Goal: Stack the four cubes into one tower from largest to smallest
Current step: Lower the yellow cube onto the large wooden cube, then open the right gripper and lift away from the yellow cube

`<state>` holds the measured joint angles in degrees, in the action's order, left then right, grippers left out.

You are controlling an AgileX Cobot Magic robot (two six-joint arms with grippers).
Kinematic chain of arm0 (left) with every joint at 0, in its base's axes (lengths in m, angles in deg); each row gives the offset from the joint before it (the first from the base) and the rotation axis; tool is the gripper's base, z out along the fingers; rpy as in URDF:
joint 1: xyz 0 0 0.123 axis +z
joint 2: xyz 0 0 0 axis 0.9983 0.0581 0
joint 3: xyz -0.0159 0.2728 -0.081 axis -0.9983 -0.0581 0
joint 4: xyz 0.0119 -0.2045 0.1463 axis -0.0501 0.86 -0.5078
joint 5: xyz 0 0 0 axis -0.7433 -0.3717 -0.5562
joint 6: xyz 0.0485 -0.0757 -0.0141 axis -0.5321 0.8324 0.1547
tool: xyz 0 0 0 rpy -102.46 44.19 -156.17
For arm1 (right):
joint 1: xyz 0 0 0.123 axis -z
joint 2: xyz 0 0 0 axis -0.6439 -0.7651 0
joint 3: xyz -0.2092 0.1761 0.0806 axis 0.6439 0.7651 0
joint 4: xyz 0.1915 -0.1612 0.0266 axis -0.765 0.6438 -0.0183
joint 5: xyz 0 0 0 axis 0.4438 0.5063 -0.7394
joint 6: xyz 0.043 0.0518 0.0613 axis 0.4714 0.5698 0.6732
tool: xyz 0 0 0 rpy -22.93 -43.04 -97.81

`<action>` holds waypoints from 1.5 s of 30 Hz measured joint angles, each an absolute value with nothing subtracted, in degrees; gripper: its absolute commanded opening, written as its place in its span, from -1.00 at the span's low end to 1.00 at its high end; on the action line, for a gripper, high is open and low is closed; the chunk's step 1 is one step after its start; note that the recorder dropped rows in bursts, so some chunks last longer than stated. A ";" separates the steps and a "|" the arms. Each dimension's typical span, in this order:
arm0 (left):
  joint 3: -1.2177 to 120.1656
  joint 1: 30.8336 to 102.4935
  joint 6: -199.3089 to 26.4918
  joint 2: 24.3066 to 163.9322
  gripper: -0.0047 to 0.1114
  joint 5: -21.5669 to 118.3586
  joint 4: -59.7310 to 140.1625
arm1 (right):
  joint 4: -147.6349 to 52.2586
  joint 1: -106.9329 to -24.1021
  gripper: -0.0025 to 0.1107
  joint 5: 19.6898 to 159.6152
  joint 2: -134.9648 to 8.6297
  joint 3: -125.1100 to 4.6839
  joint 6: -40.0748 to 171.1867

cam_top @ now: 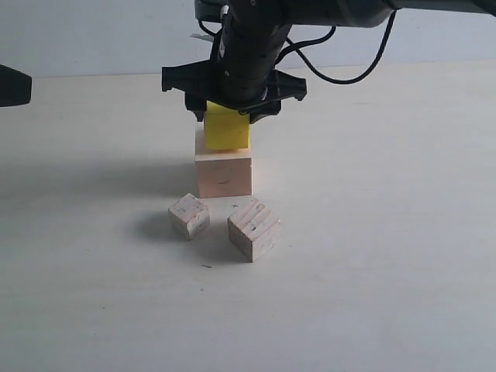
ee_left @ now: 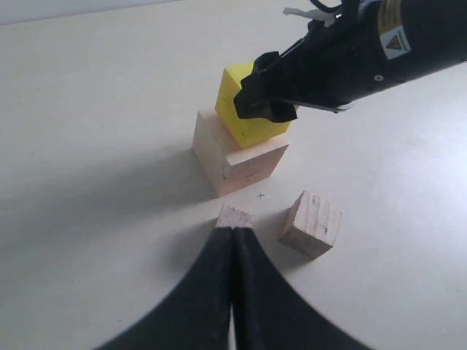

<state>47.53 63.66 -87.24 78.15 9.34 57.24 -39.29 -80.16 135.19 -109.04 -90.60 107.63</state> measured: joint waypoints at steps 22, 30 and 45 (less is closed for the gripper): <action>47.53 63.66 -87.46 78.15 -0.92 9.34 57.24 | -39.07 -80.85 -0.96 134.81 -110.29 -91.04 106.60; 47.53 63.66 -87.46 78.15 -0.92 9.34 57.24 | -38.95 -80.94 -0.96 134.94 -110.29 -91.04 106.60; 47.53 63.66 -87.46 78.15 -0.92 9.34 57.24 | -38.95 -80.94 0.32 134.94 -110.29 -91.04 106.60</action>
<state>47.53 63.66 -87.46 78.15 9.34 57.24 -38.95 -80.94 134.94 -110.29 -91.04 106.60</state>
